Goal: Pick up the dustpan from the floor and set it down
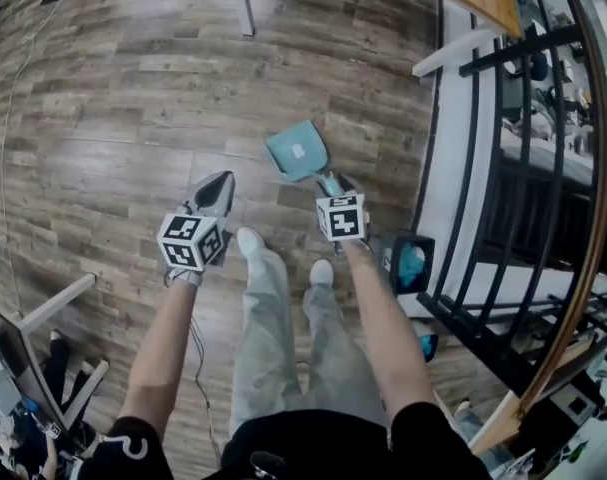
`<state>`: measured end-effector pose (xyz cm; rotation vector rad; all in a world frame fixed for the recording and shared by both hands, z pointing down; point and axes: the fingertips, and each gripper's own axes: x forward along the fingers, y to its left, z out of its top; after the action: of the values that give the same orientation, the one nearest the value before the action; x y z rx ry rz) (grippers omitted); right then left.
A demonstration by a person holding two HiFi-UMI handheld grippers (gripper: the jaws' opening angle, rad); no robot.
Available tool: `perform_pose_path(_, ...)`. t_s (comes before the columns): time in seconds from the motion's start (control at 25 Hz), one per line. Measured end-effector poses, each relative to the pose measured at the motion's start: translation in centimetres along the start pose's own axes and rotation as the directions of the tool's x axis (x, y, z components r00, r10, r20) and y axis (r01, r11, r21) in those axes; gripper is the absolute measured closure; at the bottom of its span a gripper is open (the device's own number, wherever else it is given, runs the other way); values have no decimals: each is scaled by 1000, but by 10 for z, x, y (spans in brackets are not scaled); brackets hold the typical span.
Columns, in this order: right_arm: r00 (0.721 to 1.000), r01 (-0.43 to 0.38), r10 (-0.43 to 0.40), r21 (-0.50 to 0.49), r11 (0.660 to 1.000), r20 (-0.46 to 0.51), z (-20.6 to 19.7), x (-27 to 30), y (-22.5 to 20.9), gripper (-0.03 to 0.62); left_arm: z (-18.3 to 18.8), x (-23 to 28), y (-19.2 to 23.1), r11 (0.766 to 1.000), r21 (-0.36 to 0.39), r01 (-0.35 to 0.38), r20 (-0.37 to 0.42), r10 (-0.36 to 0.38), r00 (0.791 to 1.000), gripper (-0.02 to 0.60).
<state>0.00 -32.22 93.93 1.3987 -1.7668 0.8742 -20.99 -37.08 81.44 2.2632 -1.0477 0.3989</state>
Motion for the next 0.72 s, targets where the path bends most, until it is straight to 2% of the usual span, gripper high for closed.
perform_pose_path(0.16,1000,-10,10,-4,1000,-15,-1,2,1,444,-5,3,1,1000,-5,2,-4,-2,1000,583)
perform_pose_path(0.32,1000,-7,7,-21,1000,-30,-3,2,0,454,-4,5,0,1000,-27,8,2,-8,1000,583)
perform_pose_path(0.52,999,10,-14,-109,994,-41,-9,1,2,508,-5,7,-3,999,-35,11,6,-10,1000,583)
perform_pose_path(0.72,998,44,-47,-77,996,-33,-13,-2,-7,514,-3,6,-6,999,-38,16,13,-16,1000,583)
